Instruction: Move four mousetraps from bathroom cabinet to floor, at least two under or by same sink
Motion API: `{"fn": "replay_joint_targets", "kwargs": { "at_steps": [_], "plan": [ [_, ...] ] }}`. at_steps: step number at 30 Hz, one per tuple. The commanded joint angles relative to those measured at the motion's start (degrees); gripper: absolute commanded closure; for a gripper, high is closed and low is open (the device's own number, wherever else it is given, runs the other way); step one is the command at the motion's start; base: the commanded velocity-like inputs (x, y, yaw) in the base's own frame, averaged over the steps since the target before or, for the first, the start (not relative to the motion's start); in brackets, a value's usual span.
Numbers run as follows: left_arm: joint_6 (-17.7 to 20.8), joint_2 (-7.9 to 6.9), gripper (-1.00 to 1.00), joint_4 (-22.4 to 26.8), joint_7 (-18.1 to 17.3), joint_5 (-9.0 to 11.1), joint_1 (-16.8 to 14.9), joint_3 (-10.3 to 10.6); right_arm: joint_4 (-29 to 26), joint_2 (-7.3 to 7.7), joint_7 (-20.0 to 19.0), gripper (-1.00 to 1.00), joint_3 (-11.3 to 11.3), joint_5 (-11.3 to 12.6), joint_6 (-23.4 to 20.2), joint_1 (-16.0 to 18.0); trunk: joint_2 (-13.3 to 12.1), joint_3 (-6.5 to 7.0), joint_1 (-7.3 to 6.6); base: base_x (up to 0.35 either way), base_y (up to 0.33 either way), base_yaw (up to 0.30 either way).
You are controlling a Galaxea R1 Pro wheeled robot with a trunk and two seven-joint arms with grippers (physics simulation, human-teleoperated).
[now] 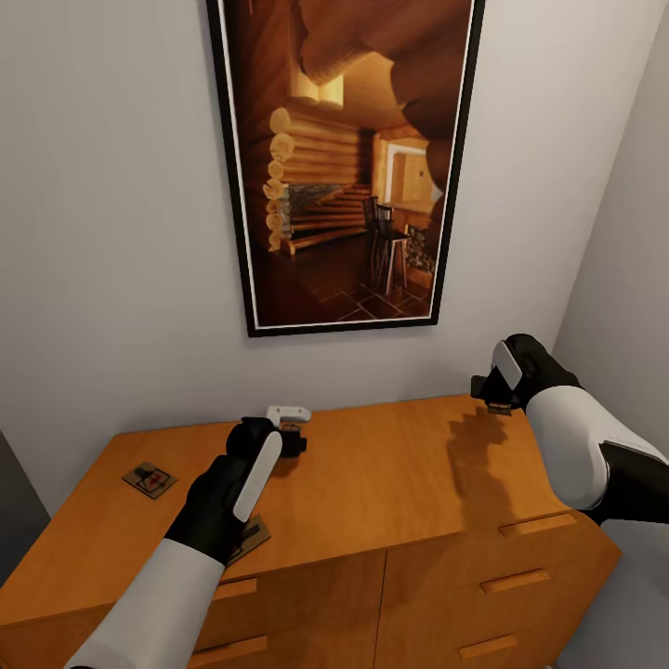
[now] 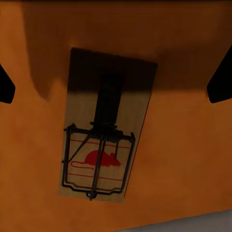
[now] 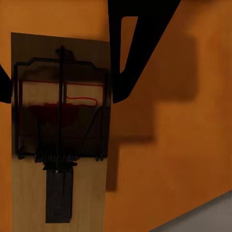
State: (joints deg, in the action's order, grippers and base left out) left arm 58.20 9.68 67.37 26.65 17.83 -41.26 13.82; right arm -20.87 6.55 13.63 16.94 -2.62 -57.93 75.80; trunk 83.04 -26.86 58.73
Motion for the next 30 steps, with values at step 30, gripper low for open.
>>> {"fn": "replay_joint_targets", "kwargs": {
  "at_steps": [30],
  "plan": [
    [0.6,-0.12,-1.00,-2.8,0.8,0.3,0.0,0.1,-0.1,-0.05,0.1,1.00,0.4,-0.2,-0.2,0.1,0.0,-0.07,0.00,0.000,0.000,0.000]
  ]
}}
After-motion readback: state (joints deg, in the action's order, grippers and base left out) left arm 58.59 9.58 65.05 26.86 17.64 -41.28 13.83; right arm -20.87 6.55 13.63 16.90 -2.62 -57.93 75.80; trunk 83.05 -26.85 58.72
